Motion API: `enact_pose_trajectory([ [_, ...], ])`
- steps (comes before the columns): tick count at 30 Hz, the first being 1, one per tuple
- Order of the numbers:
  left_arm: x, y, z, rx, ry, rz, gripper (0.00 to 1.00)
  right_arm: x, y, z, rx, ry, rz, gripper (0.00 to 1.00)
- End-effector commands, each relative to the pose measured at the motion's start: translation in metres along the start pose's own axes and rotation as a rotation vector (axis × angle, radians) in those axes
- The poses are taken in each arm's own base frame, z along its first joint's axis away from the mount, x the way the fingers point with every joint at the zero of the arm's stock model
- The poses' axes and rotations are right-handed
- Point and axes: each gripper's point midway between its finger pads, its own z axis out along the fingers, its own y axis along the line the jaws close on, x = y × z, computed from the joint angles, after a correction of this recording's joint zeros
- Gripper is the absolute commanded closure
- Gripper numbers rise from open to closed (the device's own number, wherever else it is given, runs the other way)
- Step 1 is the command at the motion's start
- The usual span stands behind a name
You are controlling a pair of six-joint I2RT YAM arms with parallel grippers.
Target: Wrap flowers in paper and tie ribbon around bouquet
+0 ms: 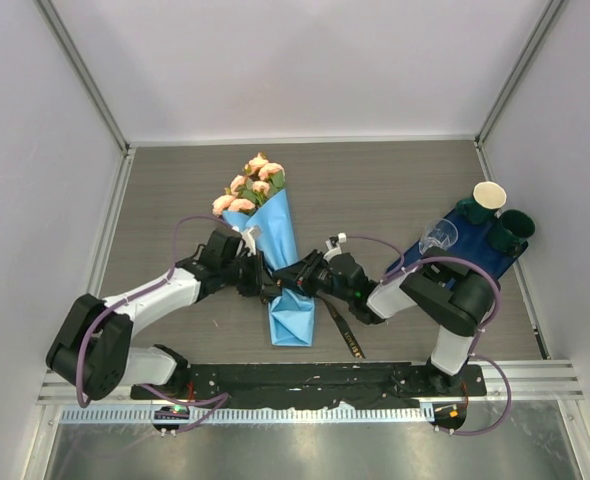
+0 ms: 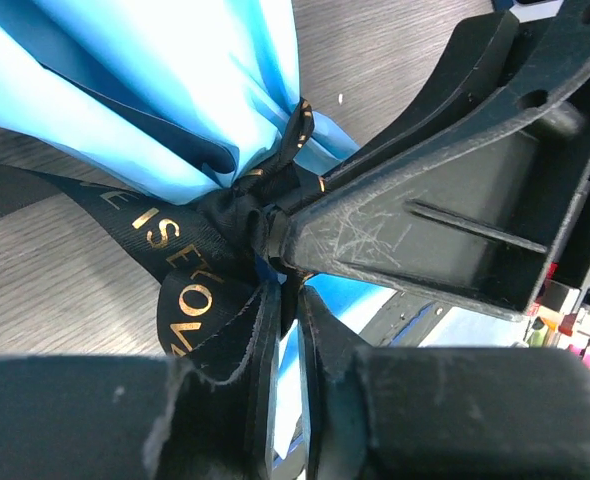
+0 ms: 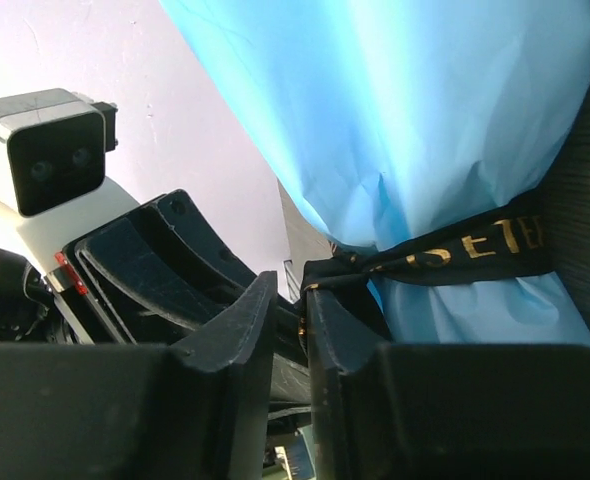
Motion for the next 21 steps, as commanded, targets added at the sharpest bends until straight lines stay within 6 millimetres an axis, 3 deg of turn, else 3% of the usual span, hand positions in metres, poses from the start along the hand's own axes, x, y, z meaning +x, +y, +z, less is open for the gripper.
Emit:
enact_pose_trajectory([
  [1, 0.004, -0.007, -0.006, 0.033, -0.008, 0.011, 0.81, -0.009, 0.017, 0.001, -0.081, -0.055, 0.007, 0.84],
  [3, 0.002, -0.011, -0.01, 0.041, -0.019, 0.013, 0.78, -0.008, 0.013, 0.002, -0.077, -0.052, 0.016, 0.91],
  [4, 0.0, -0.014, -0.013, 0.044, -0.027, 0.014, 0.74, -0.008, 0.012, 0.002, -0.074, -0.05, 0.018, 0.99],
  [9, -0.011, -0.026, -0.034, 0.029, -0.088, 0.026, 0.67, -0.006, 0.003, -0.003, -0.056, -0.048, 0.018, 1.0],
  [14, -0.038, -0.027, -0.058, -0.061, -0.226, 0.003, 0.59, -0.006, 0.001, -0.006, -0.057, -0.048, 0.008, 1.0],
  [16, -0.046, -0.026, -0.061, -0.086, -0.254, -0.019, 0.57, -0.005, -0.002, -0.007, -0.053, -0.043, 0.007, 1.0],
  [18, -0.052, -0.025, -0.058, -0.1, -0.26, -0.037, 0.62, -0.005, -0.001, -0.008, -0.059, -0.044, 0.002, 1.0],
  [21, -0.053, -0.025, -0.046, -0.098, -0.212, -0.032, 0.62, -0.005, 0.003, -0.01, -0.08, -0.044, -0.011, 1.0],
])
